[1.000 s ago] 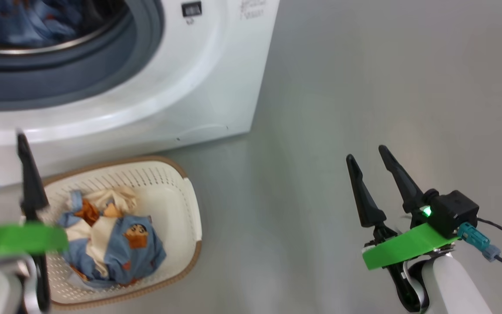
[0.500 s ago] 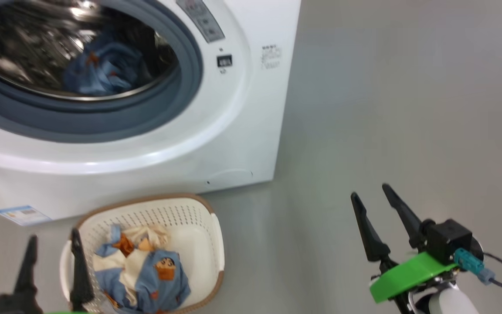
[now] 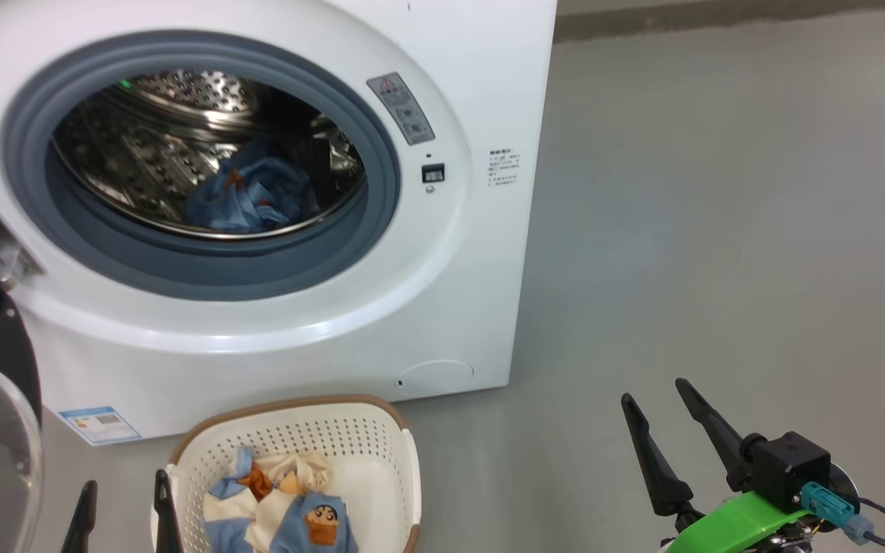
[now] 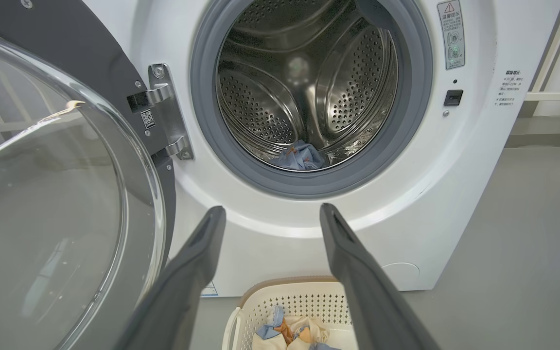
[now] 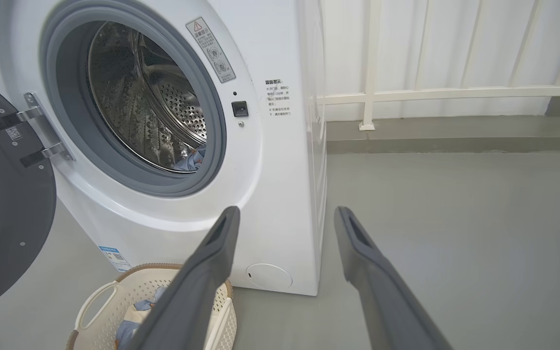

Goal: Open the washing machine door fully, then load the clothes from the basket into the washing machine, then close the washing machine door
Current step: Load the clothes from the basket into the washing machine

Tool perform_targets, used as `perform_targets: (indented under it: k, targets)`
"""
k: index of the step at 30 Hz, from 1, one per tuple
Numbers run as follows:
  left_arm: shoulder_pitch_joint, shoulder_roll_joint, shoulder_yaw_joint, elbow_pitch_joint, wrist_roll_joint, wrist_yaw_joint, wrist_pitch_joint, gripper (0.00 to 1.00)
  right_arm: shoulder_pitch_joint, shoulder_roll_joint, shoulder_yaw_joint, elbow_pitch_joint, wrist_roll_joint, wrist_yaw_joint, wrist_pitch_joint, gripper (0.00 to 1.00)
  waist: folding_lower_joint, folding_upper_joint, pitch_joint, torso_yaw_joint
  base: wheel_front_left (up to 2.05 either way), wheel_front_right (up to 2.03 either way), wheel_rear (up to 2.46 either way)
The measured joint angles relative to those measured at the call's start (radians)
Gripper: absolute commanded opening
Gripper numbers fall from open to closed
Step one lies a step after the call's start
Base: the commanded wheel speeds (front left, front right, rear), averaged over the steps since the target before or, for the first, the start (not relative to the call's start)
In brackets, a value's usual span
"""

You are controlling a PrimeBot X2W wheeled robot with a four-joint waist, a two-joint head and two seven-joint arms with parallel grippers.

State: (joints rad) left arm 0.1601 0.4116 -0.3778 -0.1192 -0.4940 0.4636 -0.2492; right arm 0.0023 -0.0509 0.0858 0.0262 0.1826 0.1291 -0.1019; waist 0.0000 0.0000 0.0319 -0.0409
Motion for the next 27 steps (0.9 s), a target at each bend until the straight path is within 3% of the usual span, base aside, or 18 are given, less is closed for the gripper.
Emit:
perform_targets:
  k: [27]
  targets:
    - [0.015, -0.007, -0.018, -0.014, -0.002, 0.016, 0.01, 1.0, 0.025, 0.001, 0.003, -0.025, 0.002, 0.0, 0.013, 1.0, 0.0, 0.0, -0.019, 0.023, 0.0, 0.0, 0.0]
